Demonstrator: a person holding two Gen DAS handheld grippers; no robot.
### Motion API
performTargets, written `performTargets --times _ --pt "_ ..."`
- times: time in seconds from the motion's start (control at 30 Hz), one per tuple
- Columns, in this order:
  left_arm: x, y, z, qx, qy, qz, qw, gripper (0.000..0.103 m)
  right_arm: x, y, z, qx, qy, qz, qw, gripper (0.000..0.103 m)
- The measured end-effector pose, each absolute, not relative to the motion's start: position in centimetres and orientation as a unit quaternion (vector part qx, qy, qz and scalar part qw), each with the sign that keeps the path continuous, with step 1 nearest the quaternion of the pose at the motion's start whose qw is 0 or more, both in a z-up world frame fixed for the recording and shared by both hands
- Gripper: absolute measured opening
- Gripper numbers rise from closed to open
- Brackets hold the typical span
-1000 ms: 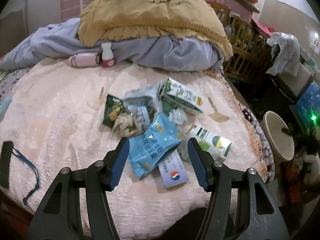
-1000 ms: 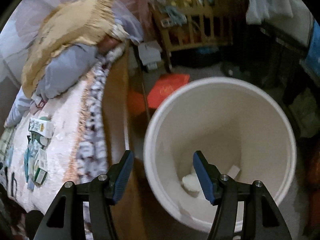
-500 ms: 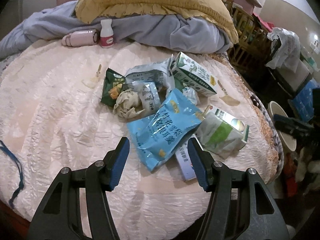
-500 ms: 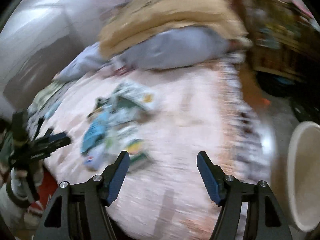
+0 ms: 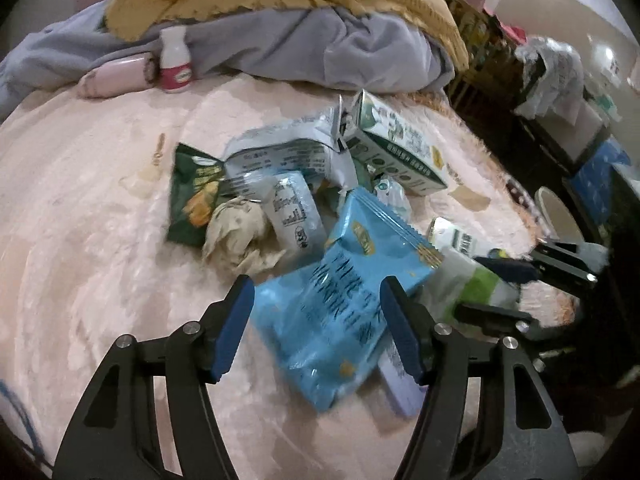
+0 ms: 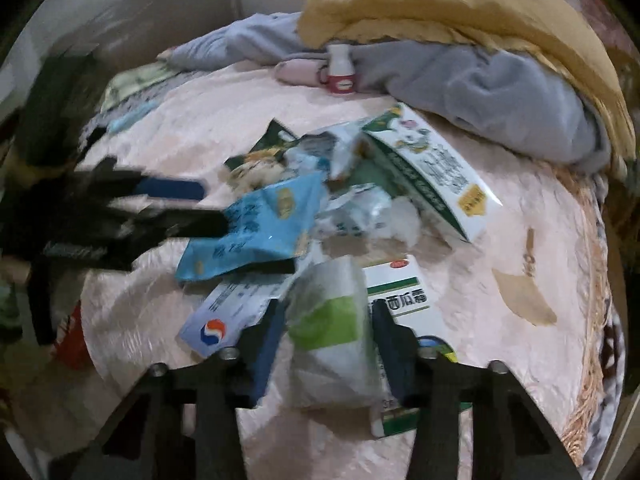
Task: Collect trash
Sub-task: 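Grasp the blue chip bag with the left tool while the right grasps the white-green wrapper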
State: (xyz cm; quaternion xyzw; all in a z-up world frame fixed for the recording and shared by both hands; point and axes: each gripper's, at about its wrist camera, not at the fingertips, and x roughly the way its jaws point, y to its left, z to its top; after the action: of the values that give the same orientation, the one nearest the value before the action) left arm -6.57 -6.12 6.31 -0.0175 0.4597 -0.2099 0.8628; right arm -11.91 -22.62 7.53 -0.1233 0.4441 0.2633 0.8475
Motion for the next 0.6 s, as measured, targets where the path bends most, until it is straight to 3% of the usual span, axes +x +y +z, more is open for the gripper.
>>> performTargets --times 0.13,0.17,0.3,0.37,0.6 --pt "-5.5 -7.2 5.2 -0.013 0.467 -0.228 0.854 0.061 -12.4 -23.0 7.8 -0.112 0.436 0.263 0.853 0.021" --pt "-5.5 -7.3 5.2 -0.018 0.469 -0.234 0.851 0.045 -12.6 -23.4 8.0 -0.104 0.433 0.262 0.856 0.02" --pt "-6.0 -7.7 5.7 -0.008 0.472 -0.233 0.85 0.016 -13.9 -25.0 9.4 -0.072 0.422 0.256 0.867 0.017" --pt "-6.7 -7.6 6.1 -0.007 0.471 -0.233 0.85 0.011 -14.5 -25.8 9.9 -0.06 0.418 0.253 0.87 0.017" --pt "-8.7 -7.4 8.7 -0.023 0.462 -0.225 0.857 0.007 -16.2 -28.5 12.0 0.002 0.398 0.248 0.883 0.016"
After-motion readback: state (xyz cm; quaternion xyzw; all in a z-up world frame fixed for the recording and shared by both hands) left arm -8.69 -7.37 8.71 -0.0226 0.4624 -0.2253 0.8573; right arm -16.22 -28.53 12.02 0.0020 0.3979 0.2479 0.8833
